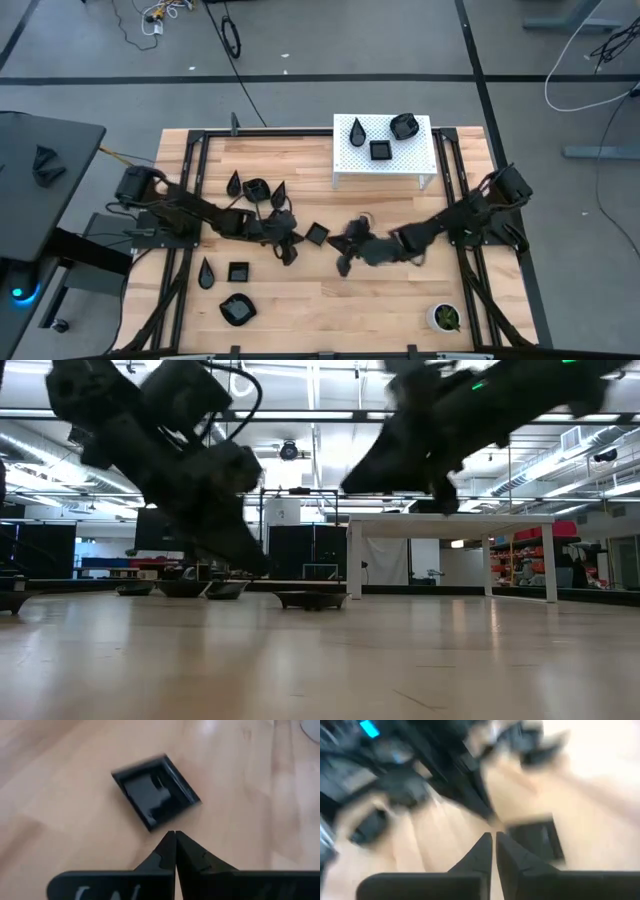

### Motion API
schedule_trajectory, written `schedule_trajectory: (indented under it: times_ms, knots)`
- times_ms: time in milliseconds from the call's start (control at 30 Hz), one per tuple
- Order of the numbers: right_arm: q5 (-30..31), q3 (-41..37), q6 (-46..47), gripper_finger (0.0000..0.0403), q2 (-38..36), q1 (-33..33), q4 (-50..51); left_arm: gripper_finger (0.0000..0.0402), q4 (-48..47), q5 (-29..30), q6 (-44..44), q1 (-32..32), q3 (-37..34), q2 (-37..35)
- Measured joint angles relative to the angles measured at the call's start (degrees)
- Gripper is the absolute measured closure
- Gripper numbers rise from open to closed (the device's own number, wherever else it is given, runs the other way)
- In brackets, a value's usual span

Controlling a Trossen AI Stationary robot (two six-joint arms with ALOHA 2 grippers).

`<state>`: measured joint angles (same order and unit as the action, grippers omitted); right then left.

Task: Pick & Place Mini shaped plates
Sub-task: Stack the black square plate on the black square plate on the shelf

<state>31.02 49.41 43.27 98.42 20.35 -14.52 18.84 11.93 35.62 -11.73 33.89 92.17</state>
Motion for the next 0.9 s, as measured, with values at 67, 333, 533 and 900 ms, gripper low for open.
schedule_trajectory:
  times_ms: [67, 333, 533, 900]
  knots:
    - [-4.71, 4.81, 1.92, 0.0363, 1.8, -2.66, 11.23, 0.0397, -5.49, -0.16, 0.99, -1.44, 0.0, -2.94]
    - [-12.53, 19.82, -4.79, 0.0289, 11.8, -9.98, 24.02, 0.0397, -17.35, 6.97, 1.21, -6.88, 0.07, -8.73]
    - [-14.52, 24.18, -5.2, 0.0263, 15.27, -13.35, 33.07, 0.0397, -17.65, 9.02, 0.74, -8.04, -0.04, -8.16]
    - [-17.57, 24.19, -5.86, 0.029, 16.72, -14.15, 34.95, 0.0397, -17.04, 10.77, 0.74, -8.04, -0.02, -8.16]
